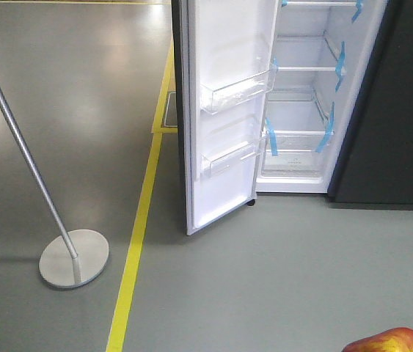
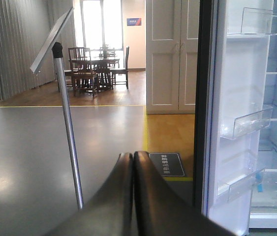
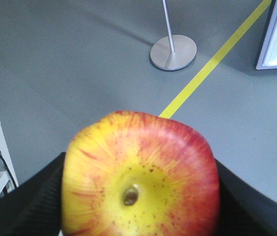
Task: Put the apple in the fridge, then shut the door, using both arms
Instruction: 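Approach the open fridge door bins, stopping in front of them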
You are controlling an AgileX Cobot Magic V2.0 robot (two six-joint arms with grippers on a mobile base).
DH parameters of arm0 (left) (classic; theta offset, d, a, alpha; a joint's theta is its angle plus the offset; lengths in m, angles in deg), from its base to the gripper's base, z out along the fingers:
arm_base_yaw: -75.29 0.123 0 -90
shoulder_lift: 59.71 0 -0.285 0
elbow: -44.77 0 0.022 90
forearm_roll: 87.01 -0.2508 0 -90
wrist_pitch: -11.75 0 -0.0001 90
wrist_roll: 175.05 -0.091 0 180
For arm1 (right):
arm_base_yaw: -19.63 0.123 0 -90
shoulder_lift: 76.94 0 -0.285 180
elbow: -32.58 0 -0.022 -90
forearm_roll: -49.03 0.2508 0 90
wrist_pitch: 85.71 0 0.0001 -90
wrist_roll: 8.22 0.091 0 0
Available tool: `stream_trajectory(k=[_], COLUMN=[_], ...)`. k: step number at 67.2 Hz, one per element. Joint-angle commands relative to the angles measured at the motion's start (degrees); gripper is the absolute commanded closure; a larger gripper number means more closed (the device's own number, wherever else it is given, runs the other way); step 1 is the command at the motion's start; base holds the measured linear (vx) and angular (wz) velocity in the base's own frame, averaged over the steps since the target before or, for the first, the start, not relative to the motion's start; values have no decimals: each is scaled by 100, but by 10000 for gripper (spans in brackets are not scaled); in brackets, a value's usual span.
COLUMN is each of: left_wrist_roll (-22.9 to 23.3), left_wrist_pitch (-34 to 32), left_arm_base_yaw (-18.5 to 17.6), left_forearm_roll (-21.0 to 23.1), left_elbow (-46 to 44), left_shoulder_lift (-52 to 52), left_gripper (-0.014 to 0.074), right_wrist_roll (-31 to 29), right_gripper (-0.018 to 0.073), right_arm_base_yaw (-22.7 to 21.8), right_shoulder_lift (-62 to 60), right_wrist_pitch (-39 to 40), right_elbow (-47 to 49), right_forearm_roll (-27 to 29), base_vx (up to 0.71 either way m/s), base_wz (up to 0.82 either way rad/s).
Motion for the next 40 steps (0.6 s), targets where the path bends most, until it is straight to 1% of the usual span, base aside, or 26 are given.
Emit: stream_trajectory(k=[1, 40], left_wrist_roll=[12, 12], left_wrist_pitch=[-389, -389], left_arm_base_yaw=[6, 6], left_forearm_roll=[0, 0], left_elbow=[-98, -98], left_shoulder_lift=[-76, -76], left_gripper=[603, 603], right_wrist_roll=[-27, -27], right_gripper=[472, 472], right_arm_base_yaw=[0, 0], right_shoulder_lift=[41, 41], right_wrist_pitch=[225, 225], right_elbow=[142, 142], right_forearm_roll=[295, 295], base_vx=[19, 17], base_wz=[-1, 0])
